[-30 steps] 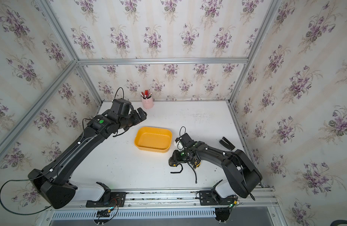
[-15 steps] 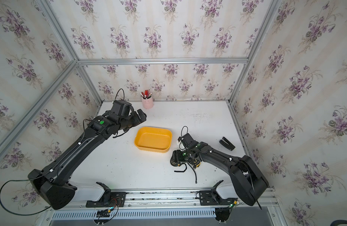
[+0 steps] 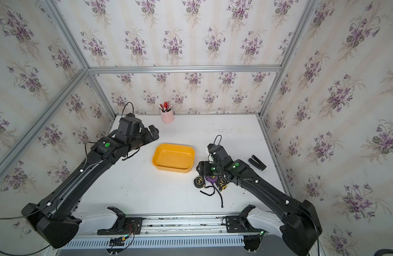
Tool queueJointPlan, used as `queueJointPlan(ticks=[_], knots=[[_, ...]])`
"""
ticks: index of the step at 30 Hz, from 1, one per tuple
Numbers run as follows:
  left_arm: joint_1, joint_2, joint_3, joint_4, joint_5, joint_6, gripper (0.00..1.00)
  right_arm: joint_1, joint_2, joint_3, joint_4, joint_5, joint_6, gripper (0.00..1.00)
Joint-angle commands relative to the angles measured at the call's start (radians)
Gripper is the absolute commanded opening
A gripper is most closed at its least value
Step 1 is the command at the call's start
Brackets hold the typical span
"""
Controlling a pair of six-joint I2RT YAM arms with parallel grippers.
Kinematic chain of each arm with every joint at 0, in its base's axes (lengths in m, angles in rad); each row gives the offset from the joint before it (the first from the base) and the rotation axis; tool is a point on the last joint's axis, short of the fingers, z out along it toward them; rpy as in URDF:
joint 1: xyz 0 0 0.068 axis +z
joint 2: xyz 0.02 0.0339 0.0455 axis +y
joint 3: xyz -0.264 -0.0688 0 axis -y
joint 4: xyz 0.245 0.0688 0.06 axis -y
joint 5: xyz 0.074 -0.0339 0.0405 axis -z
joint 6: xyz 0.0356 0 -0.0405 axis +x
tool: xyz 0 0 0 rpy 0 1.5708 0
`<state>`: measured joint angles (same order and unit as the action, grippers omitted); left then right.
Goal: Take the tape measure out of the storage box
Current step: Reset both arms
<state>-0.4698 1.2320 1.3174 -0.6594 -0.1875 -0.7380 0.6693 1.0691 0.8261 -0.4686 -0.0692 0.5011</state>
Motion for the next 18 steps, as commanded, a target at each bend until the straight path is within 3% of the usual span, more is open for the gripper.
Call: queueJointPlan(ticks=[1,3,5,7,10,12,15,18], knots=[[0.002,-0.037,-0.085,0.16,-0.162,0.252,1.0,-0.001,-0.056,0.011,0.171,0.376,-0.038,0.82],[0.002,-0.051,-0.17,0.256,-0.213,0.396,1.0,-0.002,-0.053,0.003,0.298,0.602,-0.128,0.85],[0.005,-0.049,-0.243,0.312,-0.264,0.504,1.0,-0.037,-0.016,-0.049,0.498,0.717,-0.281,0.87],[0.034,-0.032,-0.275,0.298,-0.29,0.538,1.0,-0.149,0.069,-0.067,0.613,0.666,-0.397,0.88],[0.1,-0.04,-0.395,0.41,-0.309,0.576,1.0,-0.31,0.191,-0.036,0.626,0.535,-0.378,0.86],[0.162,-0.065,-0.495,0.521,-0.271,0.588,1.0,-0.389,0.214,-0.114,0.757,0.483,-0.376,0.84],[0.257,-0.08,-0.621,0.677,-0.17,0.621,1.0,-0.434,0.234,-0.253,0.988,0.493,-0.411,0.84],[0.292,-0.05,-0.714,0.8,-0.175,0.695,1.0,-0.448,0.264,-0.331,1.085,0.534,-0.432,0.83]])
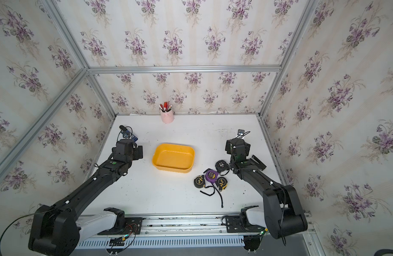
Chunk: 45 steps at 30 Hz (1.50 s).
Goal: Take the tape measure out of the storage box
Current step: Reset both arms
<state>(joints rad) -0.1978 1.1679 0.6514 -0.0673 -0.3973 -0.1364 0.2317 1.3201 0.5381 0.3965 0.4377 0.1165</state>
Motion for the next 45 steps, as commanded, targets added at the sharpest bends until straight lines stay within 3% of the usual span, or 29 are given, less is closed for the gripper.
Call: queueJointPlan(ticks=[1,7,15,18,21,22,24,25,27,29,30,31,45], knots=[[0.027,0.03,-0.078,0.251,0.027,0.115,1.0,-0.016,0.022,-0.078,0.263,0.033,-0.053,0.83],[0.066,0.14,-0.19,0.53,0.058,0.15,1.0,-0.029,0.038,-0.233,0.476,0.038,-0.059,0.83],[0.115,0.335,-0.237,0.847,0.121,0.154,1.0,-0.125,0.046,-0.295,0.662,-0.134,-0.061,0.79],[0.119,0.33,-0.237,0.836,0.164,0.163,1.0,-0.14,0.067,-0.294,0.686,-0.175,-0.079,0.77],[0.136,0.327,-0.23,0.813,0.22,0.167,1.0,-0.147,0.182,-0.335,0.877,-0.197,-0.088,0.77],[0.142,0.327,-0.226,0.804,0.236,0.164,1.0,-0.146,0.245,-0.339,0.98,-0.213,-0.112,0.86],[0.146,0.33,-0.212,0.78,0.266,0.173,1.0,-0.162,0.201,-0.309,0.828,-0.249,-0.086,0.87],[0.149,0.331,-0.206,0.772,0.286,0.178,1.0,-0.167,0.236,-0.325,0.928,-0.259,-0.097,0.87],[0.164,0.333,-0.198,0.756,0.321,0.174,1.0,-0.17,0.205,-0.305,0.827,-0.263,-0.083,0.87],[0.175,0.332,-0.196,0.753,0.345,0.172,1.0,-0.171,0.225,-0.313,0.891,-0.266,-0.09,0.89],[0.175,0.332,-0.196,0.753,0.345,0.173,1.0,-0.171,0.207,-0.304,0.834,-0.266,-0.083,0.92],[0.175,0.332,-0.196,0.752,0.345,0.172,1.0,-0.171,0.222,-0.322,0.892,-0.267,-0.089,1.0],[0.175,0.331,-0.199,0.756,0.344,0.17,1.0,-0.169,0.218,-0.316,0.876,-0.271,-0.093,1.0]])
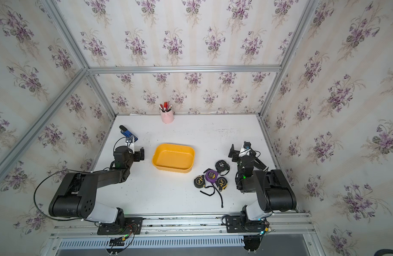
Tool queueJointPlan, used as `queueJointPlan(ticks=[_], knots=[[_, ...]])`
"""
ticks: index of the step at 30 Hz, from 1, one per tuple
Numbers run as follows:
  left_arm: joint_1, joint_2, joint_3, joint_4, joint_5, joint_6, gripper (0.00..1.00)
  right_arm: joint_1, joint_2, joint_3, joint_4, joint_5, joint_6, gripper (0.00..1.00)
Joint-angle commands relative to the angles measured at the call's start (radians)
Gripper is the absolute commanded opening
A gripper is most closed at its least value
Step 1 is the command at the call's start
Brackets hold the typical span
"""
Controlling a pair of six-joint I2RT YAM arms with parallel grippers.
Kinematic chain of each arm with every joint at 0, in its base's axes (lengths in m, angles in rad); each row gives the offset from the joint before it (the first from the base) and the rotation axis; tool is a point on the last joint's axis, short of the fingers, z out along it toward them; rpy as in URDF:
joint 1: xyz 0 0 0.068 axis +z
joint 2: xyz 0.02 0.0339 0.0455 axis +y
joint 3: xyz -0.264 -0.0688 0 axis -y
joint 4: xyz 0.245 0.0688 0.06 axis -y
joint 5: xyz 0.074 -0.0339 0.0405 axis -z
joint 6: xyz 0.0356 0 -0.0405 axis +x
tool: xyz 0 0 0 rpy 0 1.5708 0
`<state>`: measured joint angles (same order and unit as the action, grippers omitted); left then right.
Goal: Take the tape measure out of the storage box
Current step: Reset both arms
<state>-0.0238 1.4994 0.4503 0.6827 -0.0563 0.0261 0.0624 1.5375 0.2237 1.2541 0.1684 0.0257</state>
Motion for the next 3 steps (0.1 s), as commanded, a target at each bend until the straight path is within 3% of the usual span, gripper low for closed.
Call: queueJointPlan(ticks=[1,3], knots=[[0.001,0.001,0.002,0.006,0.004,0.008,1.0,0.001,-0.003,-0.003,0.019,-0.002,-0.003,1.0],[0.001,-0.002,0.001,0.006,0.004,0.008,1.0,0.004,-0.007,-0.011,0.03,-0.002,-0.006,1.0]])
